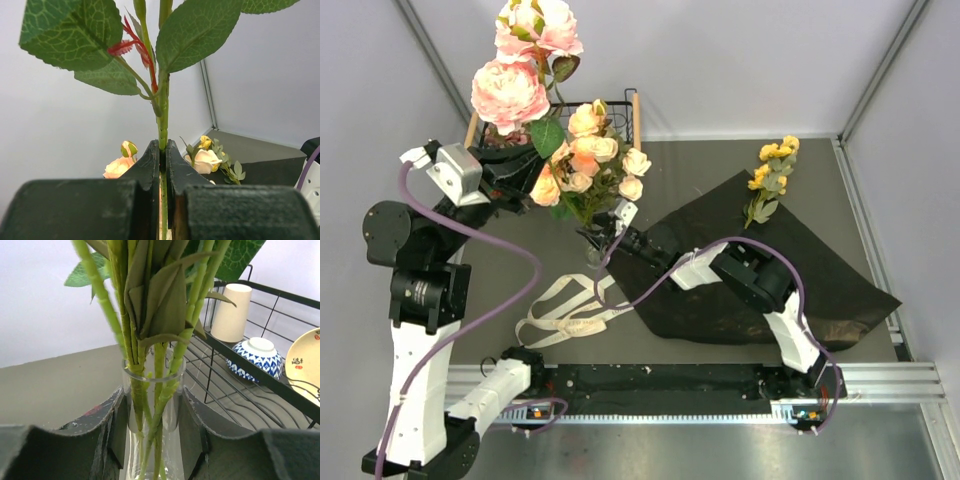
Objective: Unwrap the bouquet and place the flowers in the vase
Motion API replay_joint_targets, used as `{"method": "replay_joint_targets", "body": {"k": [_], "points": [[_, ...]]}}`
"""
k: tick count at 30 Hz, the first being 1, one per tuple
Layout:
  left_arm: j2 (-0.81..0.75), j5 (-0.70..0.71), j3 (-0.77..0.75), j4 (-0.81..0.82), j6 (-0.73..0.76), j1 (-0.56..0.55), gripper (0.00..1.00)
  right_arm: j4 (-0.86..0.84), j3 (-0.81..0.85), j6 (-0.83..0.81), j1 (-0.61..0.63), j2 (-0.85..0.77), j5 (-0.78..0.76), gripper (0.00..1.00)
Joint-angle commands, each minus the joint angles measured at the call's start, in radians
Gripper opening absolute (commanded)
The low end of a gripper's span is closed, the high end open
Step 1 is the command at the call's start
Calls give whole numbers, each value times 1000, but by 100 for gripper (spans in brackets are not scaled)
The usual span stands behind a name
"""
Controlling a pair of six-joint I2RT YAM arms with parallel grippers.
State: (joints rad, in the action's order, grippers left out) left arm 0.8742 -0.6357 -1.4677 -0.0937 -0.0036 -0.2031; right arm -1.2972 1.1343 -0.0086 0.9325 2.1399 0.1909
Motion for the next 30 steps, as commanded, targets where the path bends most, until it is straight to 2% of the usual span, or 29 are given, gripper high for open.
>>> {"method": "replay_joint_targets", "body": {"k": [1,5,11,18,30], "points": [[-11,-5,21,86,24,-1,0,-134,36,1,-14,31,39,31],[-12,1,38,127,13,-2,0,-122,42,2,-14,34,67,20],[-9,2,59,140,7,-1,0,-102,41,1,-15,29,82,12],[-12,10,84,104,30,-1,0,-94,38,1,-15,29,81,9],[-78,10,234,129,7,-1,0,-76,48,1,-17,32,67,6]]}}
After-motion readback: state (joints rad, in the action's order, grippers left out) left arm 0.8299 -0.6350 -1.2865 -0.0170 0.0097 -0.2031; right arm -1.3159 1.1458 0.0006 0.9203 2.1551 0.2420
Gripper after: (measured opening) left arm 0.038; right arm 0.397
